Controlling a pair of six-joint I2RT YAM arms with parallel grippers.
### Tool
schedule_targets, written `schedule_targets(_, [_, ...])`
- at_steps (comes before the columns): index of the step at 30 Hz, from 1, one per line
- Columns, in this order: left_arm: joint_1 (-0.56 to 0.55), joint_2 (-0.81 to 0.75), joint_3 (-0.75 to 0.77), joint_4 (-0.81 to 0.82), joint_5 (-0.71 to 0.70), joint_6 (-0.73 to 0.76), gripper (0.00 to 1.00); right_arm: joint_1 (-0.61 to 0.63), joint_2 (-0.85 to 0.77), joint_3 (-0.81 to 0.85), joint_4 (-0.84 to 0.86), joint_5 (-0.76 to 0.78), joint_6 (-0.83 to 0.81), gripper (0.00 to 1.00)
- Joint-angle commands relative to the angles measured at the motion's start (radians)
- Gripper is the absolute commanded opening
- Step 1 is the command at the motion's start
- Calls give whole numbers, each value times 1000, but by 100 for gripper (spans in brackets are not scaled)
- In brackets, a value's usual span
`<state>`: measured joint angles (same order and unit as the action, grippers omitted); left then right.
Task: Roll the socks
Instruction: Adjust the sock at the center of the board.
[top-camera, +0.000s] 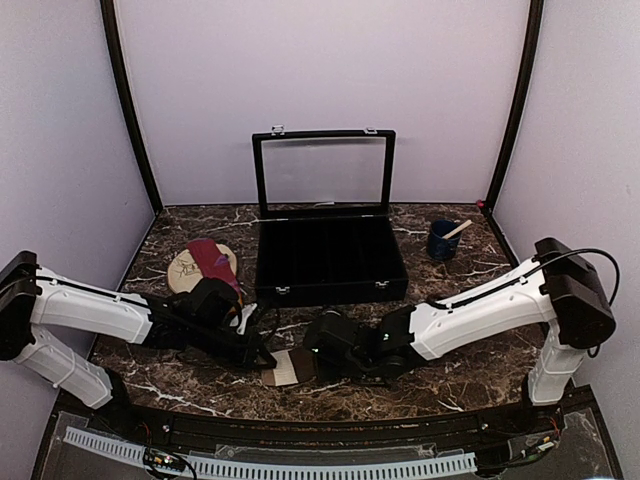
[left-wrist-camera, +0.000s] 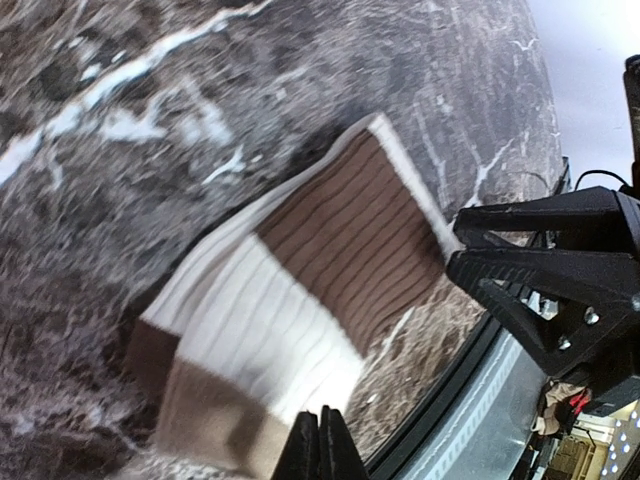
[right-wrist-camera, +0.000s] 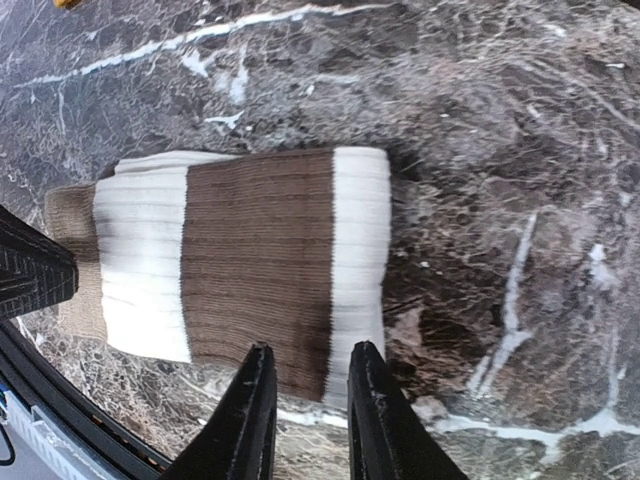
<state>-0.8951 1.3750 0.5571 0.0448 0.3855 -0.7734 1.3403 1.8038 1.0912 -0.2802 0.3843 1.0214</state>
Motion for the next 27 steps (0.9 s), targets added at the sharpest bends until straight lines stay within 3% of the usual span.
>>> schedule_targets(1, [-4,-50,-52,-63,-27,-7,2,-8,45,-10,81,-57,-11,24])
schedule_targets(17, [0,-3,-83,-108,-91,20,2,-16,91,-96,128,-153,47,24])
schedule_targets(27, [18,-43,-59,-157,-125,28,2,-14,67,-33,42,-167,-36,26])
